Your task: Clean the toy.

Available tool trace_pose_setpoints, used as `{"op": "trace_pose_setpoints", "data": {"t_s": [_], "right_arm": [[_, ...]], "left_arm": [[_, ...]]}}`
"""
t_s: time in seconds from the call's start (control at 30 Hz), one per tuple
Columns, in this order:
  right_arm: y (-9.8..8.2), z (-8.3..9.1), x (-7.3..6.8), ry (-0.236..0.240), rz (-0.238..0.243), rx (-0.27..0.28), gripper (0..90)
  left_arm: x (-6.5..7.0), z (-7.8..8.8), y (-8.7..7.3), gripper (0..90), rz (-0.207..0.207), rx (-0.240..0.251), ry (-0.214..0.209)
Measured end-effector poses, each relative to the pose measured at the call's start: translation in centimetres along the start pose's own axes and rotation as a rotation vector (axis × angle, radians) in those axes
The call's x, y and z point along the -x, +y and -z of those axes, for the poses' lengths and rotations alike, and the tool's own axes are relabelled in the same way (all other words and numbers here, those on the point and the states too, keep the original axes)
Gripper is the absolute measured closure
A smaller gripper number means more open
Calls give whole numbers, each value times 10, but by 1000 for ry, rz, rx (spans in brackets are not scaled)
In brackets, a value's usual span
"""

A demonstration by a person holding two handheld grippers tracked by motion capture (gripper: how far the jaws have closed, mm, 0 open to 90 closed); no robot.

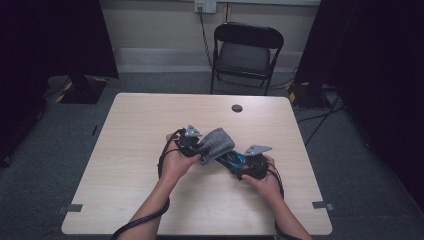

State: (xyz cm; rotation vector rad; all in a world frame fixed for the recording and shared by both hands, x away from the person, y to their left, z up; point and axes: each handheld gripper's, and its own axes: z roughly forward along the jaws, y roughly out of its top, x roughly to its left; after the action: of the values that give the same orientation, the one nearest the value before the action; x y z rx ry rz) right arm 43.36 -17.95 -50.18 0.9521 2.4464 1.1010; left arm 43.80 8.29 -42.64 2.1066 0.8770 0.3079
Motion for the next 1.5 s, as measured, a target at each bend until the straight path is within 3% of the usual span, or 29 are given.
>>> {"op": "trace_pose_setpoints", "data": {"t_s": [0.43,0.8,1.0,1.5], "right_arm": [[0,0,0,0,1,0,236],[0,0,0,0,0,0,236],[0,0,0,0,1,-1,236],[0,0,0,0,1,0,236]], "left_arm": [[28,-22,1,751,-43,-20,-57],[41,-35,-2,750,-76,-53,-76],[43,-40,-2,750,-79,-62,-85],[42,-48,-1,749,-102,-98,-52]]}}
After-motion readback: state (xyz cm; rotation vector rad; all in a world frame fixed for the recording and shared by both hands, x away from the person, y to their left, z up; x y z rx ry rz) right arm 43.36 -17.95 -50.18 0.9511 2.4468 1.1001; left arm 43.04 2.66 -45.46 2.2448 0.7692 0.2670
